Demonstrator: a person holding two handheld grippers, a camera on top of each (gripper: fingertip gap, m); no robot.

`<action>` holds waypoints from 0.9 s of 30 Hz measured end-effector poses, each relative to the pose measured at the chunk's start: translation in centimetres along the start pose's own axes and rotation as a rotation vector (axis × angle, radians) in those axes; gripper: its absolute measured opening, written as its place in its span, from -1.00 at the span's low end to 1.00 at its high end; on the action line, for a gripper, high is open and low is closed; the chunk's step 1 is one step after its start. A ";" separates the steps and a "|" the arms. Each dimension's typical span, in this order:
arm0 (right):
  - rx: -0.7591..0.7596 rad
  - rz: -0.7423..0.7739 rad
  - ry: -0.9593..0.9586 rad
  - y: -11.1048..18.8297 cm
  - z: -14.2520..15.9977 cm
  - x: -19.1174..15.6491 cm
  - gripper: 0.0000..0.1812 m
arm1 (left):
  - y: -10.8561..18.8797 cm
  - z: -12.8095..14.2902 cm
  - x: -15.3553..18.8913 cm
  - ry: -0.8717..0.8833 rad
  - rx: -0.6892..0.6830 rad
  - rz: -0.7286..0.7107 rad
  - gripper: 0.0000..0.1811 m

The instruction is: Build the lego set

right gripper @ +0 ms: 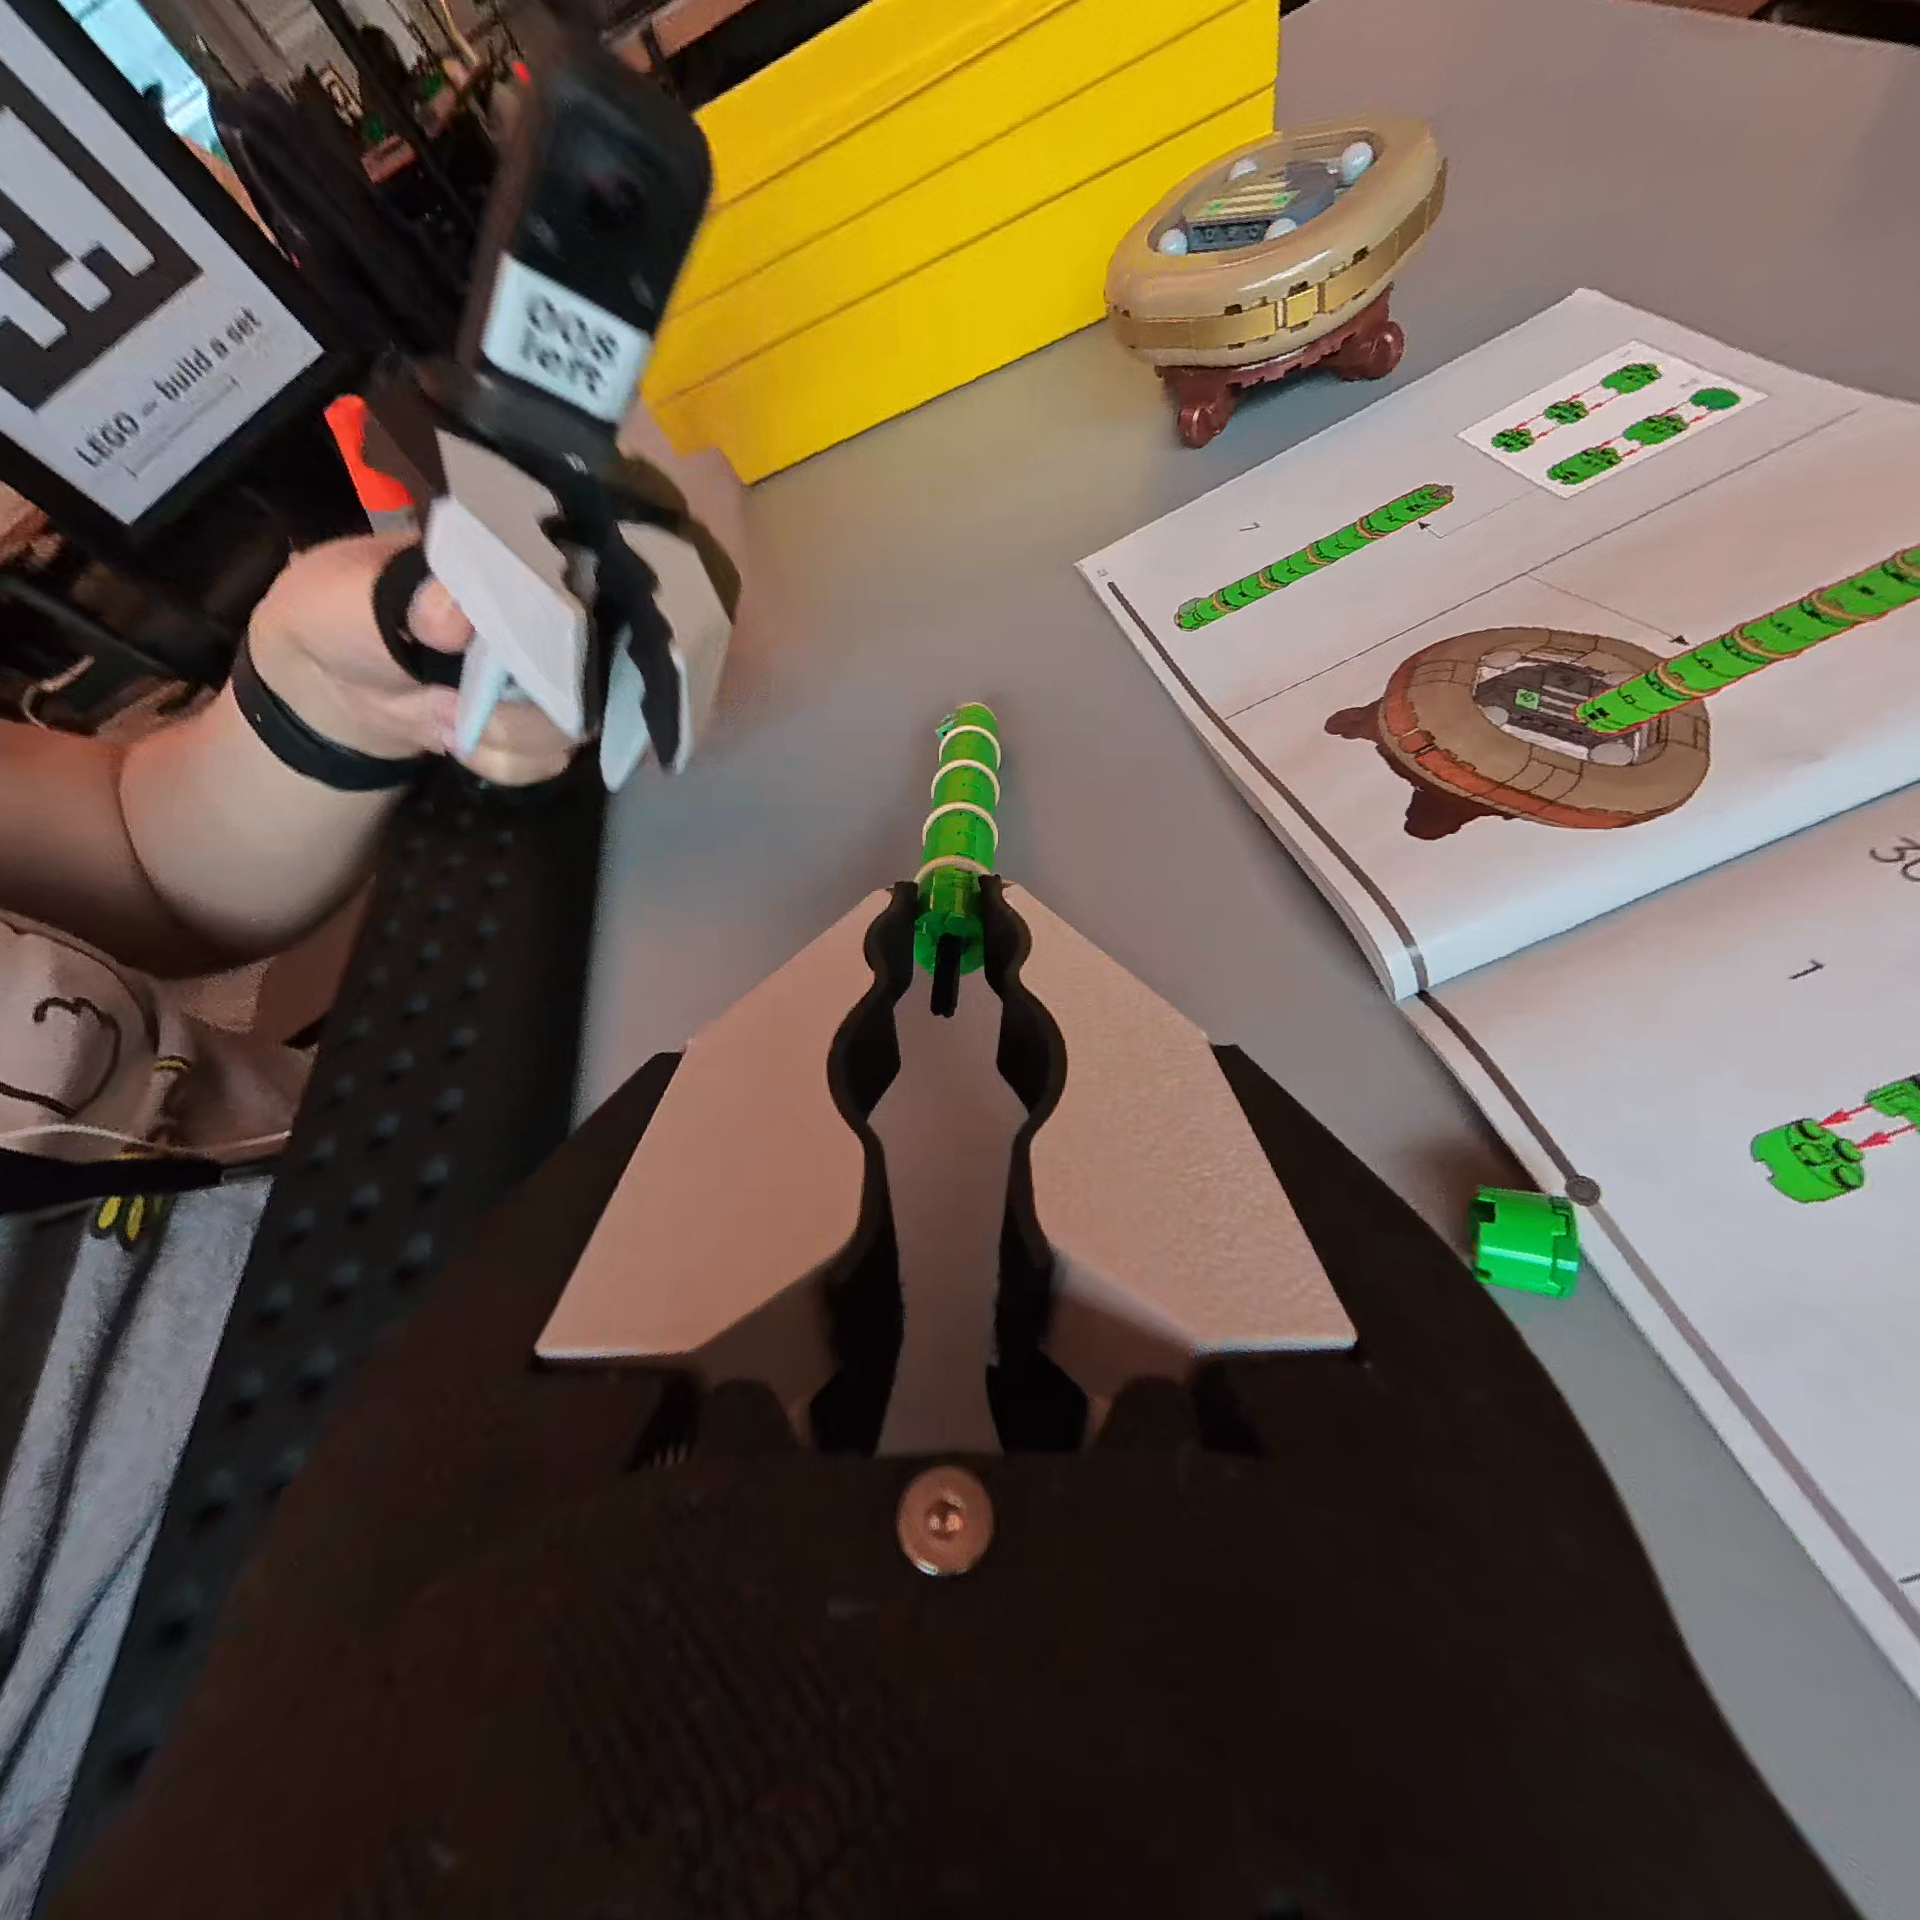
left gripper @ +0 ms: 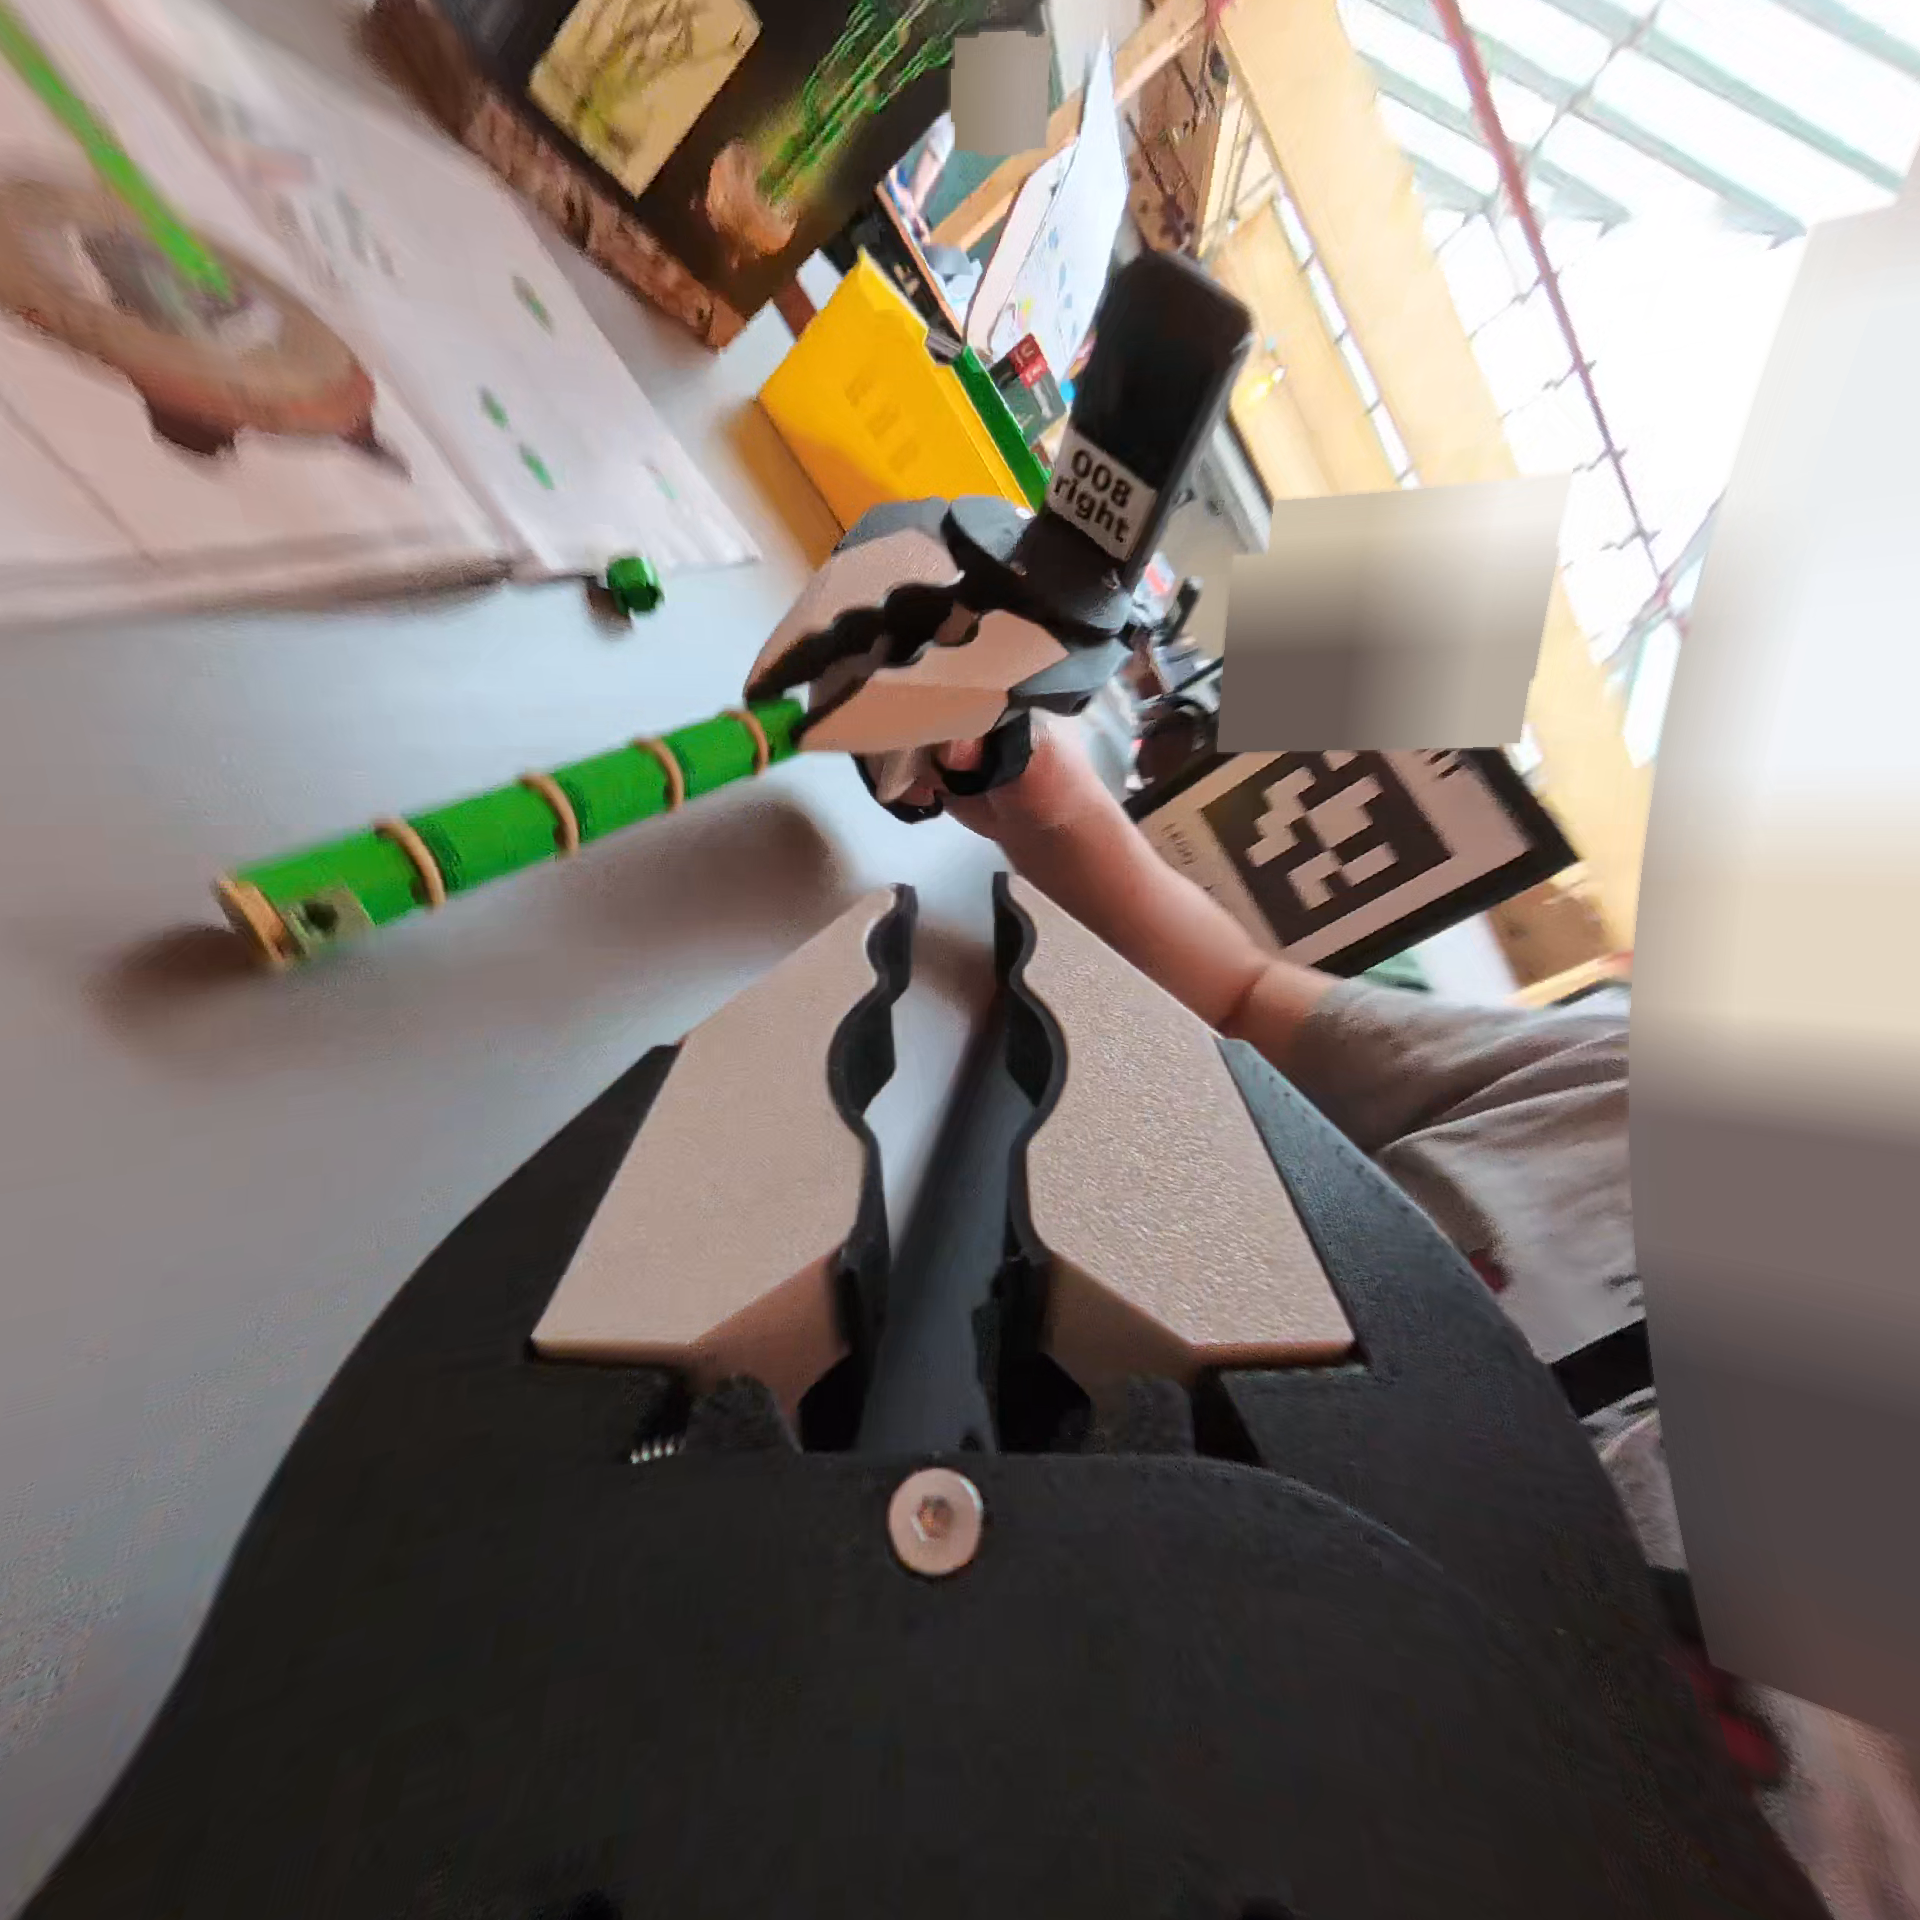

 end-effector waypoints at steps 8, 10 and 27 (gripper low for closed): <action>-0.133 0.088 0.076 -1.0 0.3 -0.9 -0.88 | -1.7 1.0 -2.0 0.188 -0.067 -0.061 -0.80; -0.214 0.116 0.125 -1.5 0.7 -1.2 -0.88 | -0.9 1.0 -1.7 0.165 -0.039 -0.076 -0.81; -0.498 0.197 0.259 -7.2 -2.5 -2.0 -0.84 | 4.4 2.2 -1.1 0.067 0.064 -0.260 -0.70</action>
Point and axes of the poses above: each gripper's, where its closed fingertips meet, y back along the fingers, z out of its underside, x = y × z across the jaws, the point moved 7 cm from there along y, back along the fingers, and after that the axes turned 7 degrees about -x, right-handed, at the moved point
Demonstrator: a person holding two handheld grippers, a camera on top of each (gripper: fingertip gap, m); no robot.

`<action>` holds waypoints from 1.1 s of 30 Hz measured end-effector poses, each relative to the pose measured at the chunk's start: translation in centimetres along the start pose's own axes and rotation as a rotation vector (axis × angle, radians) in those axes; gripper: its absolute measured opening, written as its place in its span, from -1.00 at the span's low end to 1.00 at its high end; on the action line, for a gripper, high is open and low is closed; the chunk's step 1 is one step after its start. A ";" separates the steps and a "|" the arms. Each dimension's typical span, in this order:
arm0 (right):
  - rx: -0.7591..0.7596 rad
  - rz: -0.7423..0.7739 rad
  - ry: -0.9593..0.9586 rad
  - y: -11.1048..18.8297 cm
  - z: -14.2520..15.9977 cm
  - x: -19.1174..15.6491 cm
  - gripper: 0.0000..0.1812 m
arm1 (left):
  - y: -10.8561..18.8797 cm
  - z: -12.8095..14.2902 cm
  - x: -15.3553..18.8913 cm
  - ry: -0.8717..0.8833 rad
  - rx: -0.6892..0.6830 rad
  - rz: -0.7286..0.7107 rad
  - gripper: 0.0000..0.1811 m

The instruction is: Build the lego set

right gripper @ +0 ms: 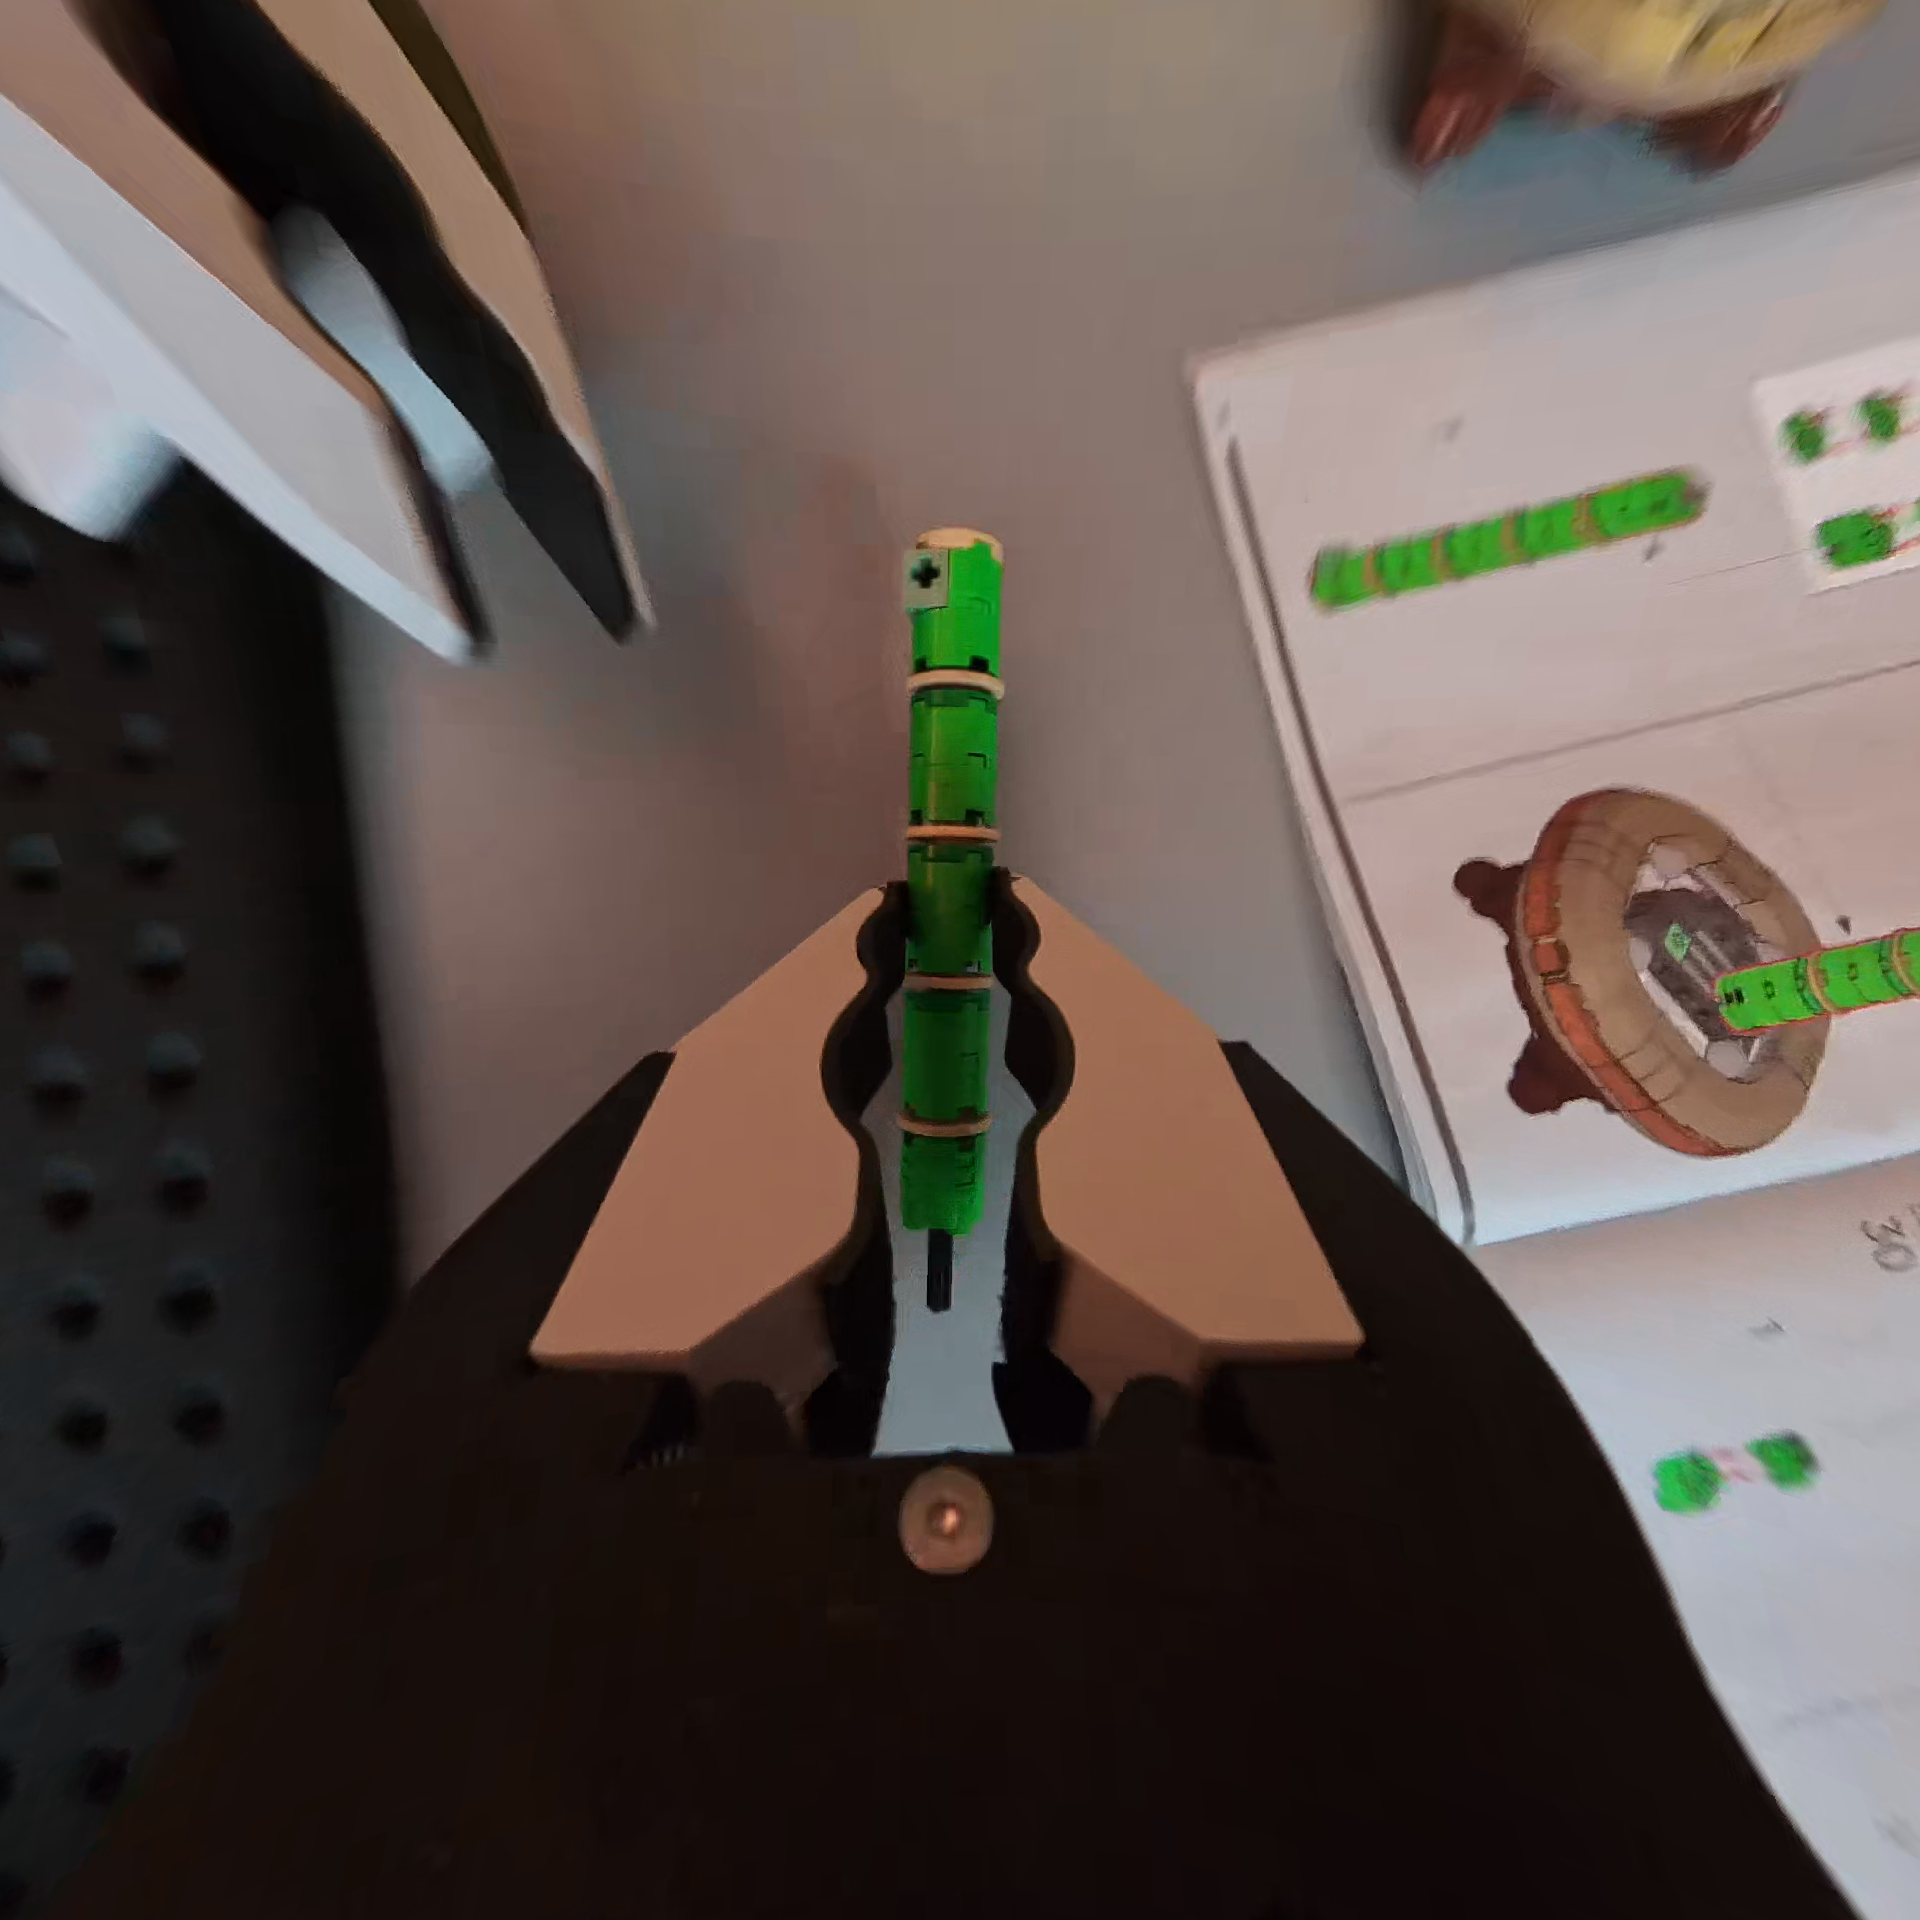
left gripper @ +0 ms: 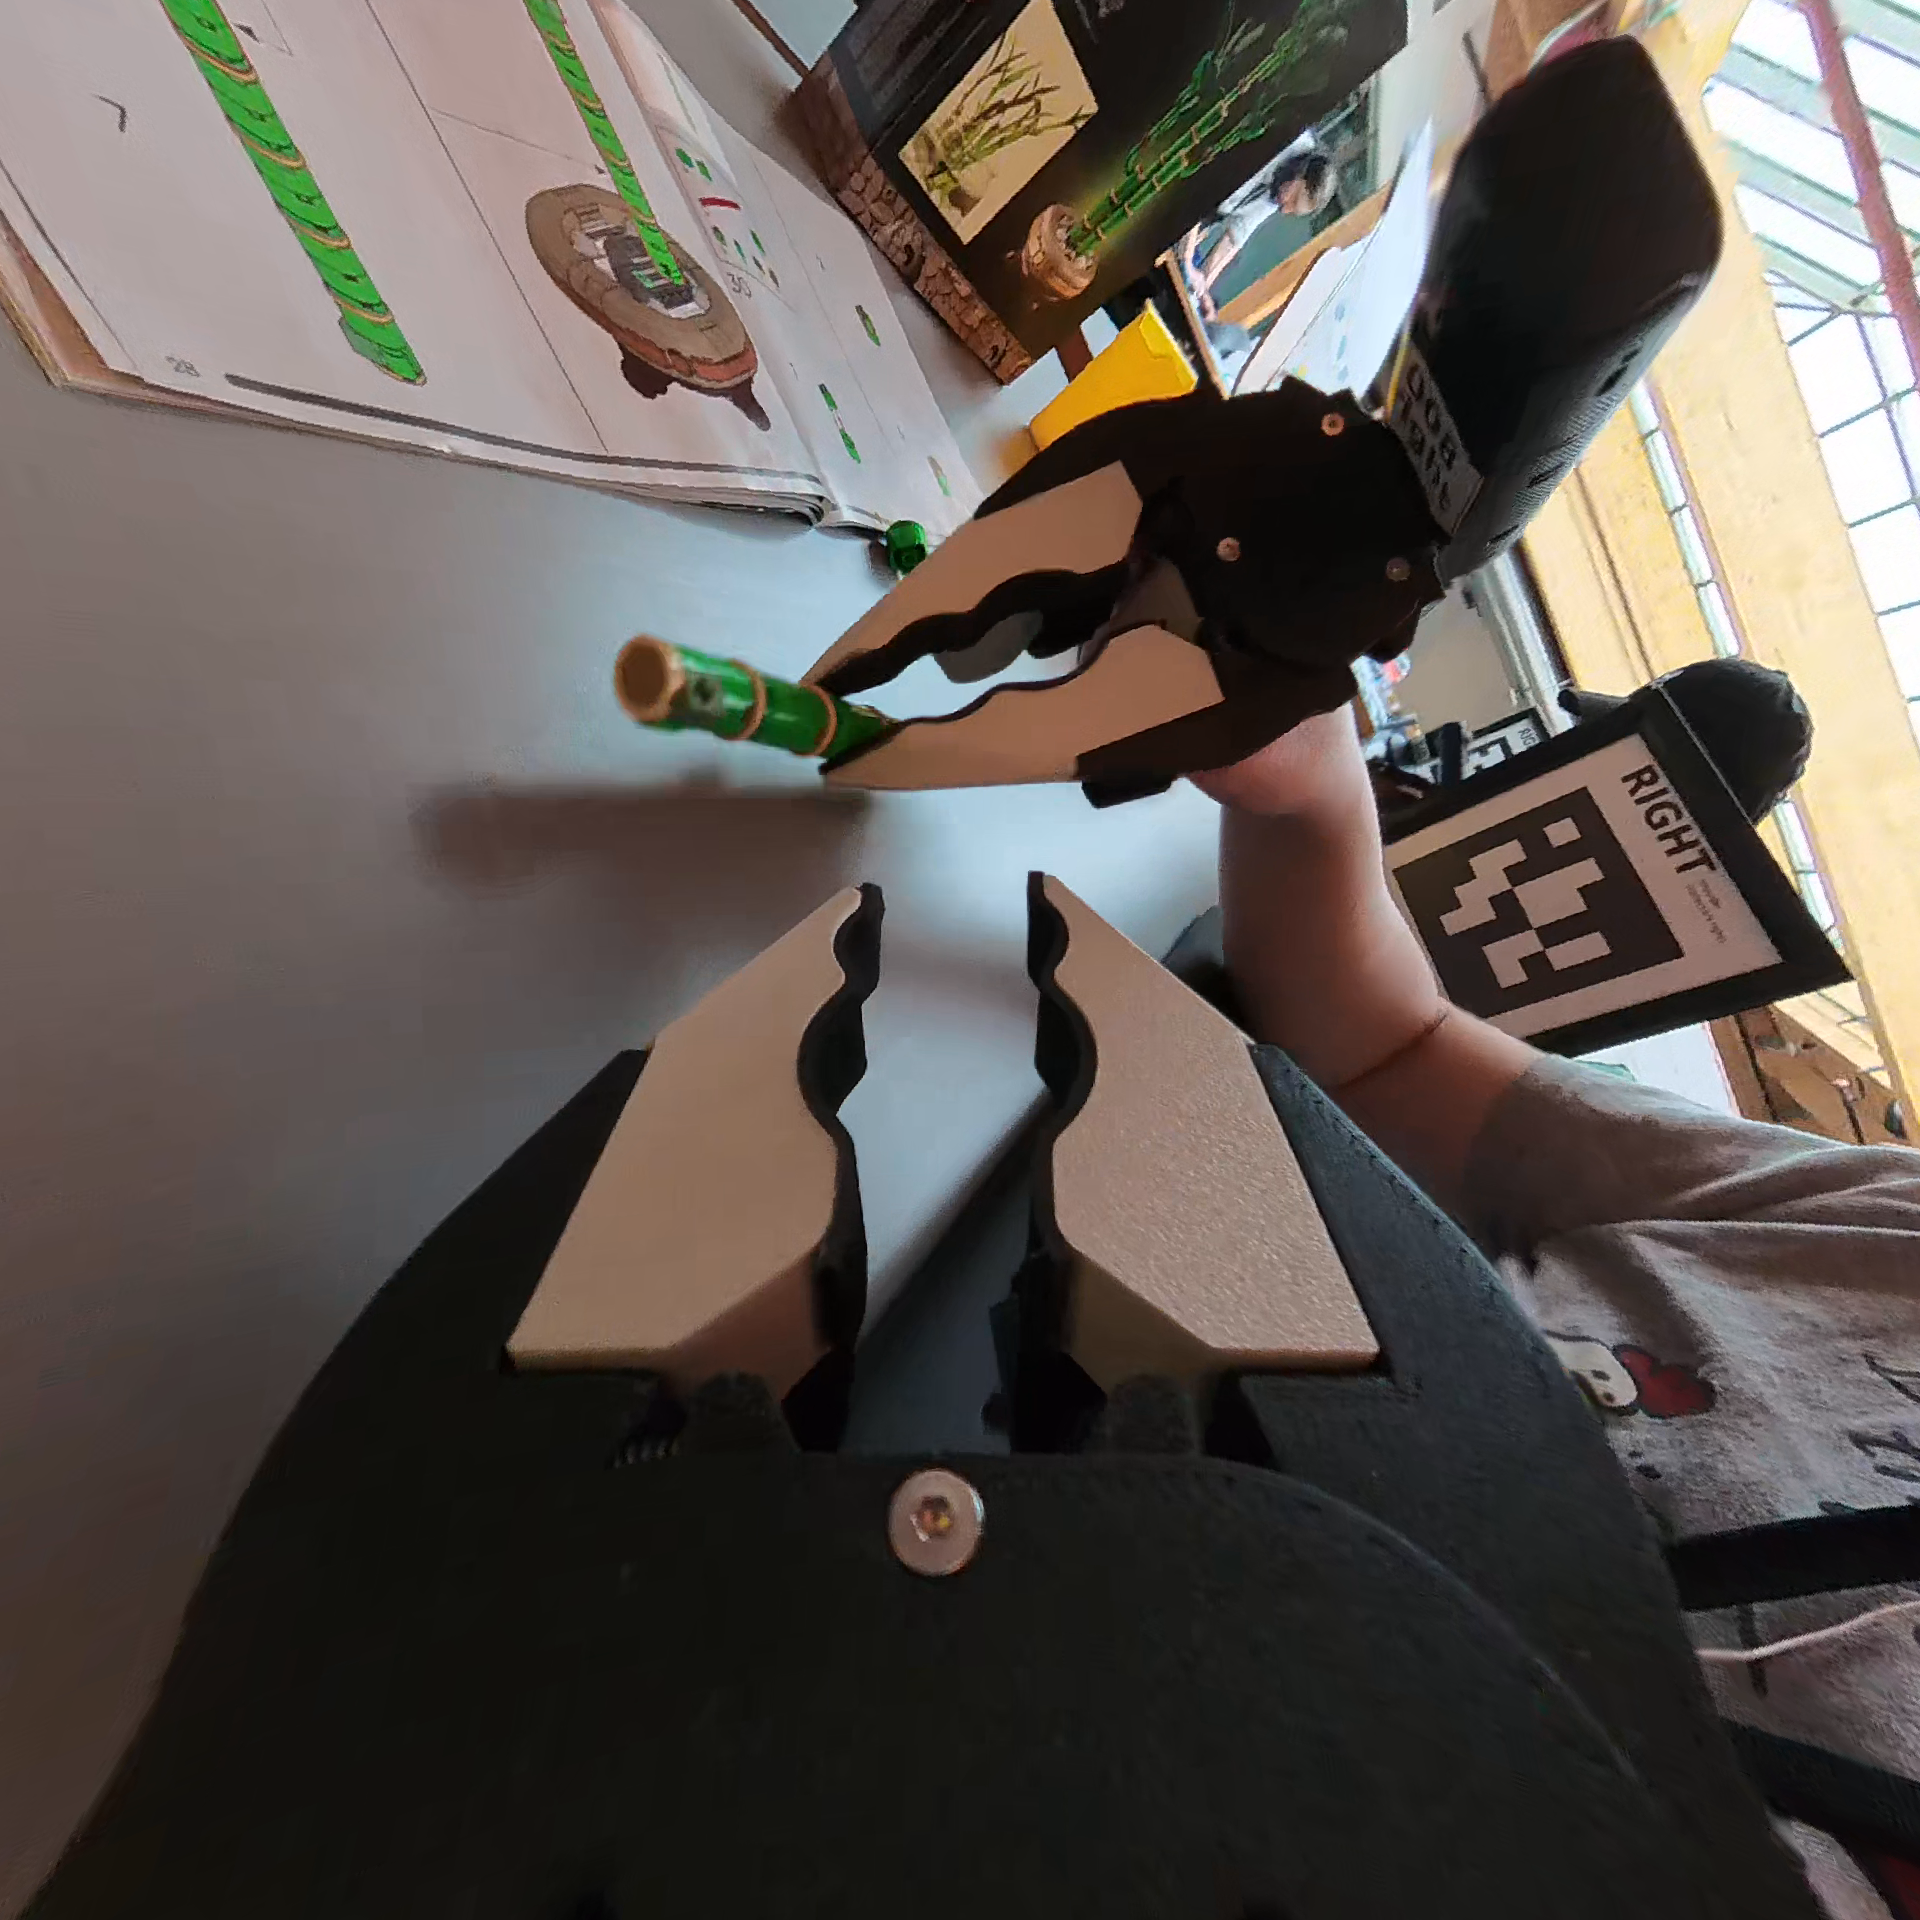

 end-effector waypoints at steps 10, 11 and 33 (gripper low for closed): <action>0.789 -0.505 -0.223 5.6 0.6 1.3 -0.84 | -4.2 -6.7 3.6 -0.321 0.183 0.239 -0.46; 0.784 -0.520 -0.219 5.4 0.8 1.3 -0.84 | -5.0 -7.0 3.8 -0.358 0.148 0.223 -0.48; 0.477 -0.151 -0.010 1.6 3.4 0.3 -0.69 | -7.5 -6.6 3.6 -0.846 0.009 -0.037 -0.84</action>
Point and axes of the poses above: each gripper's, where its closed fingertips meet, y back along the fingers, z out of its underside, x = y × z across the jaws, the point moved 7 cm from there along y, back along the fingers, and after that the axes turned 7 degrees about -x, right-handed, at the moved point
